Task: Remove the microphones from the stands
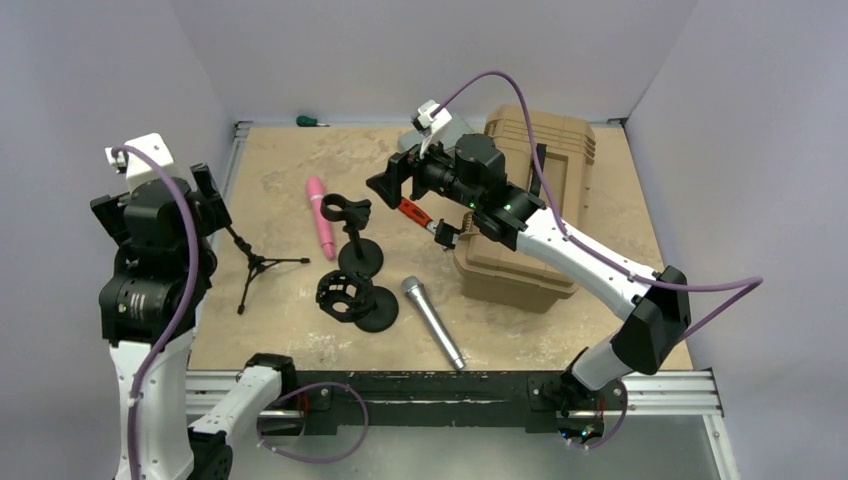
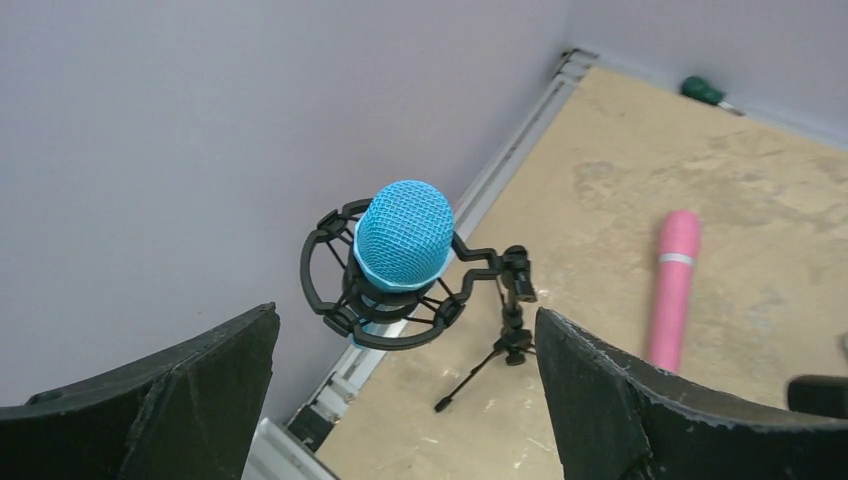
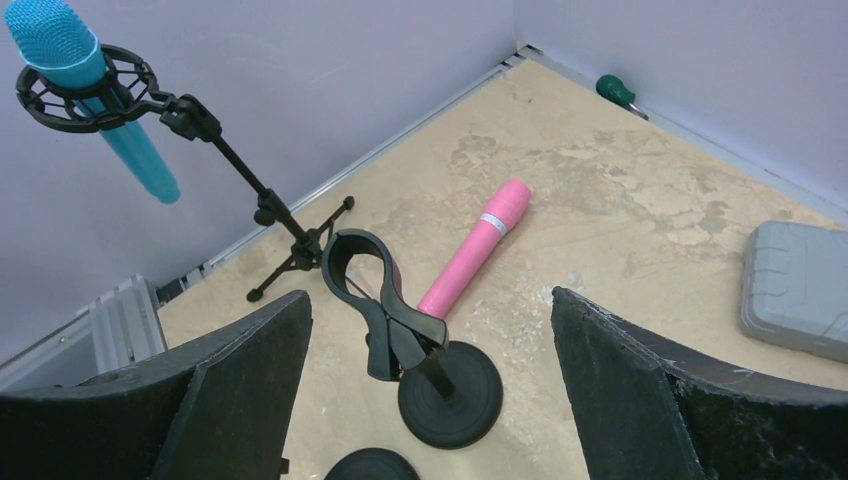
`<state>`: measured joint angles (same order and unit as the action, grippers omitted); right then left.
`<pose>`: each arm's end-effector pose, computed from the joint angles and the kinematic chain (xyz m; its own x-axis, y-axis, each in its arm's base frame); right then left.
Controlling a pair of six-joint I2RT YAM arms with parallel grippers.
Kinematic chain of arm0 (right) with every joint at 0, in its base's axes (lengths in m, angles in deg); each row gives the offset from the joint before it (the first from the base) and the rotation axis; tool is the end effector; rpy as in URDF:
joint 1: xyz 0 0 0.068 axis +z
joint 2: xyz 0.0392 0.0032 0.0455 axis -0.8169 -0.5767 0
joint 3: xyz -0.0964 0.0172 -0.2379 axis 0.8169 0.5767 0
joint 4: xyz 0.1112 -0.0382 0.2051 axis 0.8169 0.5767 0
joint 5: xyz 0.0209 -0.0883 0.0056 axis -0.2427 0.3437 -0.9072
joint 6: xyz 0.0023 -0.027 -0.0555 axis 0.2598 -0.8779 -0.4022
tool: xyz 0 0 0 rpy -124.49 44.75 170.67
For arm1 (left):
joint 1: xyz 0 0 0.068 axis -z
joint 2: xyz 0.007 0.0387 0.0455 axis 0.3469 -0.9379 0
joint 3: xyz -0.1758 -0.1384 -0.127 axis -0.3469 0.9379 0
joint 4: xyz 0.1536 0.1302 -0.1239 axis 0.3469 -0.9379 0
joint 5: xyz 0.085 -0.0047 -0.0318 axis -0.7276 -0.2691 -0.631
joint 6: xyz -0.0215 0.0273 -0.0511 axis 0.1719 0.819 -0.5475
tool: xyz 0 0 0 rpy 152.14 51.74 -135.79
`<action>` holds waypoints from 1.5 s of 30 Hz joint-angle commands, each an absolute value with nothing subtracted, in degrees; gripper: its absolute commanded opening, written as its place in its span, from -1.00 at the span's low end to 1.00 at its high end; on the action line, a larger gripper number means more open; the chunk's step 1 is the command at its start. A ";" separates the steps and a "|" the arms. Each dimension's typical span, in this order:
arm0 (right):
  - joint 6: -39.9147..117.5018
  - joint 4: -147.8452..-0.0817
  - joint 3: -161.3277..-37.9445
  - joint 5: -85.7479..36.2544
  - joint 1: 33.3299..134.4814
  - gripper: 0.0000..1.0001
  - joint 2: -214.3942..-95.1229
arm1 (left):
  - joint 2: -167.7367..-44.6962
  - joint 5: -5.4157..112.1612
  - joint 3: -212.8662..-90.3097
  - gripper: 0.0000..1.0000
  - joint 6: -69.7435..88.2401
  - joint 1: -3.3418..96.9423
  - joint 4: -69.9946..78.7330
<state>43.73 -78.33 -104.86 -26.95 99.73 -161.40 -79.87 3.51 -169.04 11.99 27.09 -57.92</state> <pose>0.2446 0.2555 0.3883 -0.2039 0.0801 -0.9757 -0.7920 0.5724 0.2125 0.0897 0.0205 0.4516 -0.2477 -0.0863 -0.9650 -0.5776 0.8128 0.0756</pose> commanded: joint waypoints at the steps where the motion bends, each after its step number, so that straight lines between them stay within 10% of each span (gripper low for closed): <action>1: 42.95 -81.28 -104.66 -27.48 99.69 0.76 -159.29 | -84.13 -0.59 -169.46 0.83 9.77 23.62 -60.64; 29: 42.82 -83.17 -100.86 -27.34 99.60 0.76 -158.22 | -89.05 -6.67 -156.59 -0.08 13.59 17.41 -42.97; 45: 43.28 -83.71 -100.82 -28.18 99.58 0.76 -159.44 | -85.35 2.35 -170.22 -0.61 16.89 19.12 -45.66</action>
